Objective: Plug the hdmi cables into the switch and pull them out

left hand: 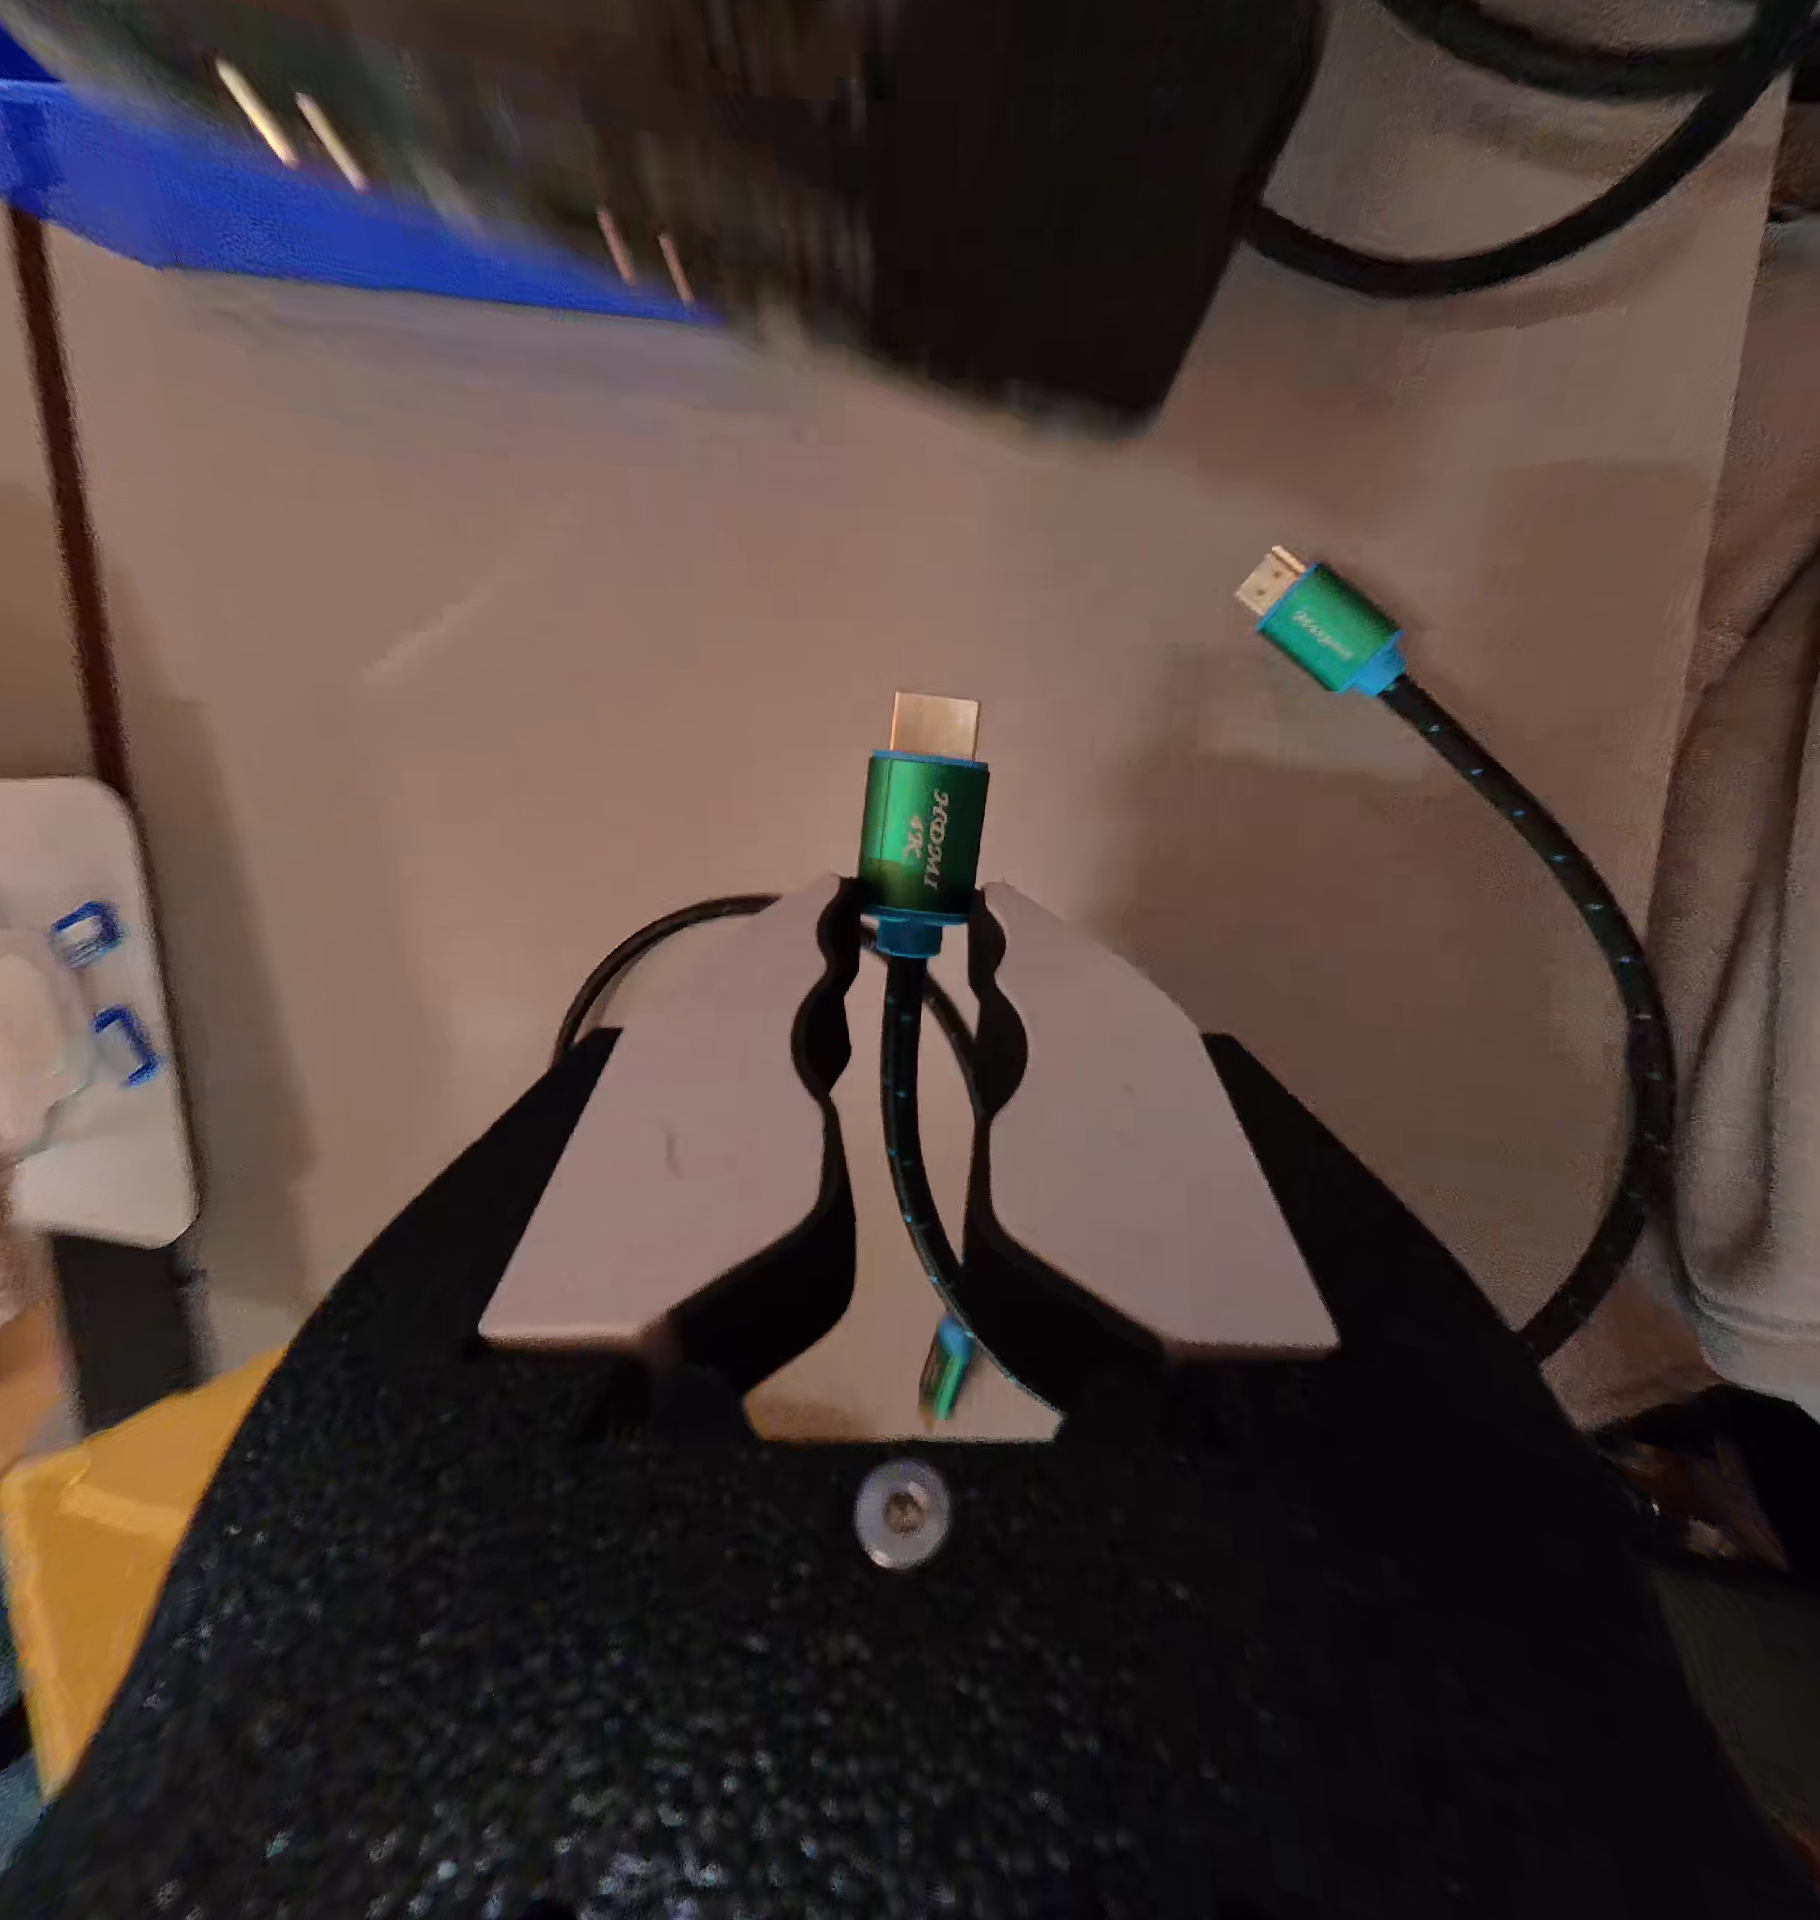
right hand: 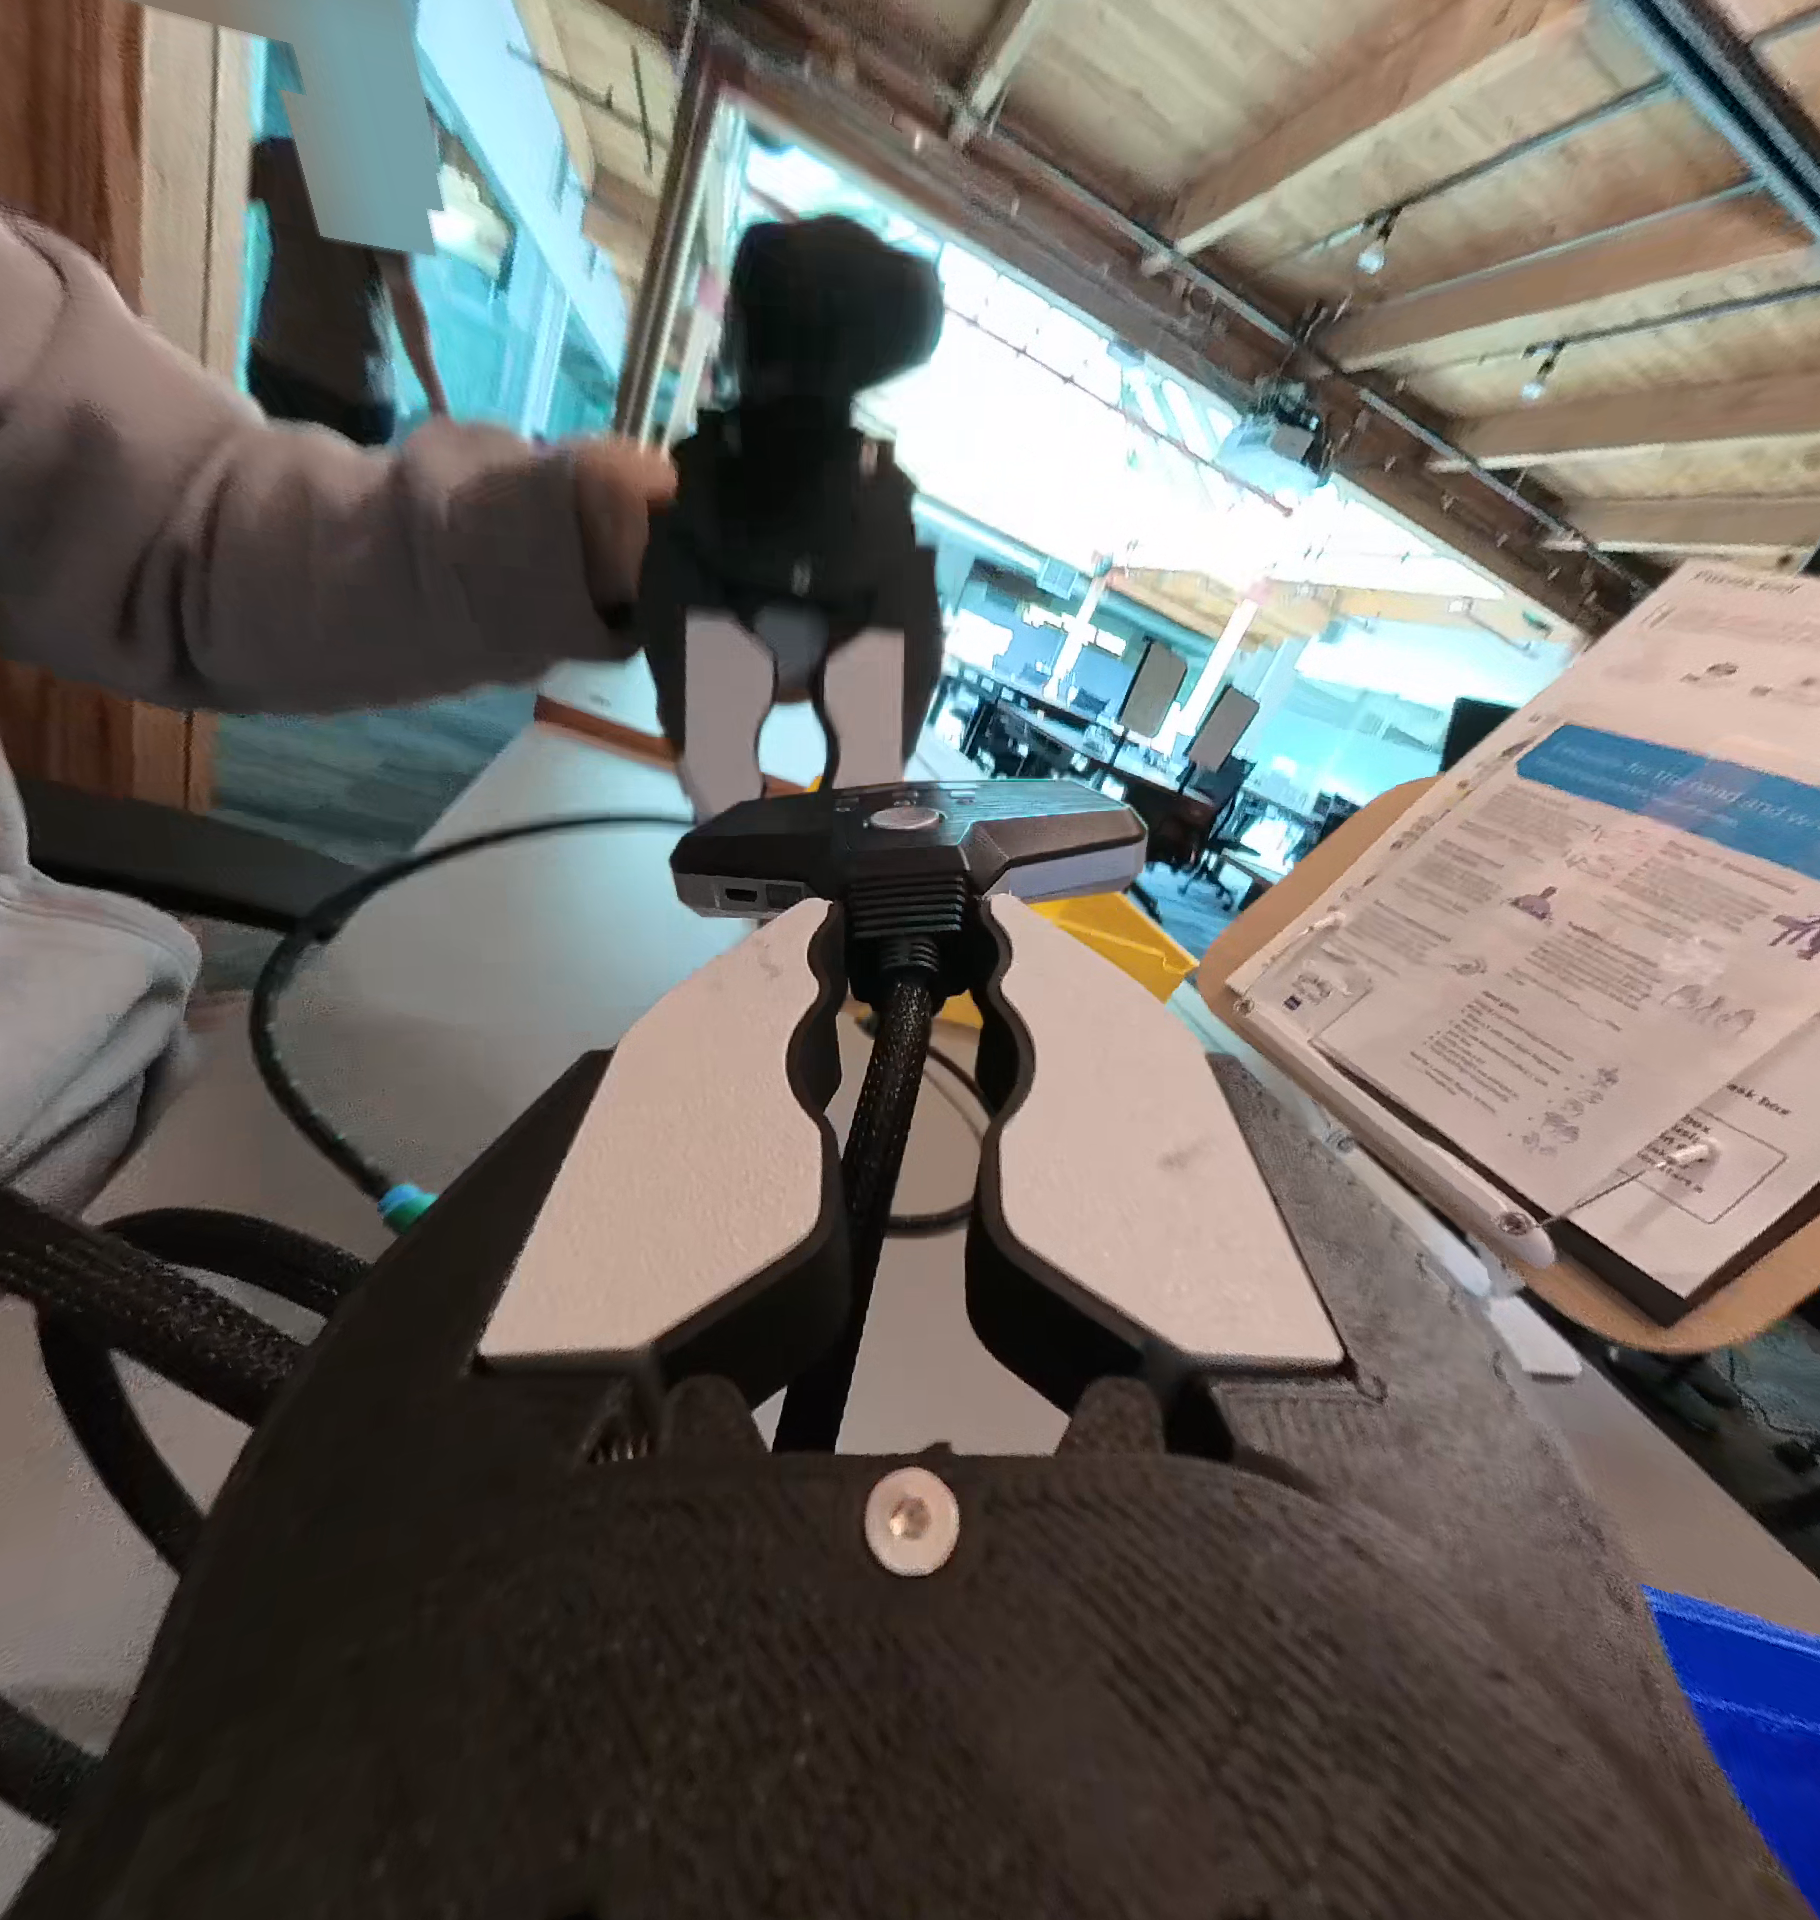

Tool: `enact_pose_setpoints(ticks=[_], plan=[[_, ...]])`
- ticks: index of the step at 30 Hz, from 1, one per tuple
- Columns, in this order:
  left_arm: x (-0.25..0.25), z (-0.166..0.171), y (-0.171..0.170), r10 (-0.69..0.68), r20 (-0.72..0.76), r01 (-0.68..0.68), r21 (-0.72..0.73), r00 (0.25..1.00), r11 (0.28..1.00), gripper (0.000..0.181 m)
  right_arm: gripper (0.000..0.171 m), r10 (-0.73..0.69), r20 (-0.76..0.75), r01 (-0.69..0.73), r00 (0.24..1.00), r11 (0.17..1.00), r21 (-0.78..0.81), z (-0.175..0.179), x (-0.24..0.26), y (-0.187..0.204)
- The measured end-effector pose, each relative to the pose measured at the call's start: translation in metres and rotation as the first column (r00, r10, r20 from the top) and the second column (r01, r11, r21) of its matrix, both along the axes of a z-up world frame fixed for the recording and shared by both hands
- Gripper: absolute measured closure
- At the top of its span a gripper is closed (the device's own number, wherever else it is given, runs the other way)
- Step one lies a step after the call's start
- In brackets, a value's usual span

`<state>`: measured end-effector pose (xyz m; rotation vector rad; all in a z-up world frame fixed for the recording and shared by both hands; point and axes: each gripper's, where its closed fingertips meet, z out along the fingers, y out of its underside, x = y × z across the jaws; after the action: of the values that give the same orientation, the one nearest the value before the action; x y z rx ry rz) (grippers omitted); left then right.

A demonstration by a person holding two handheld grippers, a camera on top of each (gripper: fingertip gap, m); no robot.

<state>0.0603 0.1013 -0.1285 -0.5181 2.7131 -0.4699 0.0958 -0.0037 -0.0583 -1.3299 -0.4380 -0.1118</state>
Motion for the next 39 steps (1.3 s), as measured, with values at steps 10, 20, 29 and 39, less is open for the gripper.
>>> enact_pose_setpoints(ticks=[10,20,29,39], plan=[[0.028,-0.11,-0.012,-0.021,0.107,0.055,-0.327,0.994,0.943,0.161,0.149,0.006,-0.051,-0.002,0.999,0.996,0.085,0.005,0.011,-0.017],[0.032,-0.129,-0.02,-0.033,0.071,0.054,-0.333,0.997,0.941,0.159,0.149,0.011,-0.063,-0.005,0.998,0.996,0.085,0.002,0.013,-0.015],[0.034,-0.129,-0.018,0.012,0.052,0.007,-0.345,0.999,0.939,0.161,0.149,0.02,-0.072,-0.014,0.997,0.997,0.073,-0.001,0.012,-0.009],[0.036,-0.122,-0.009,0.183,0.006,-0.17,-0.351,0.983,0.921,0.161,0.149,0.015,-0.081,-0.01,0.997,0.998,0.06,-0.003,0.012,-0.007]])
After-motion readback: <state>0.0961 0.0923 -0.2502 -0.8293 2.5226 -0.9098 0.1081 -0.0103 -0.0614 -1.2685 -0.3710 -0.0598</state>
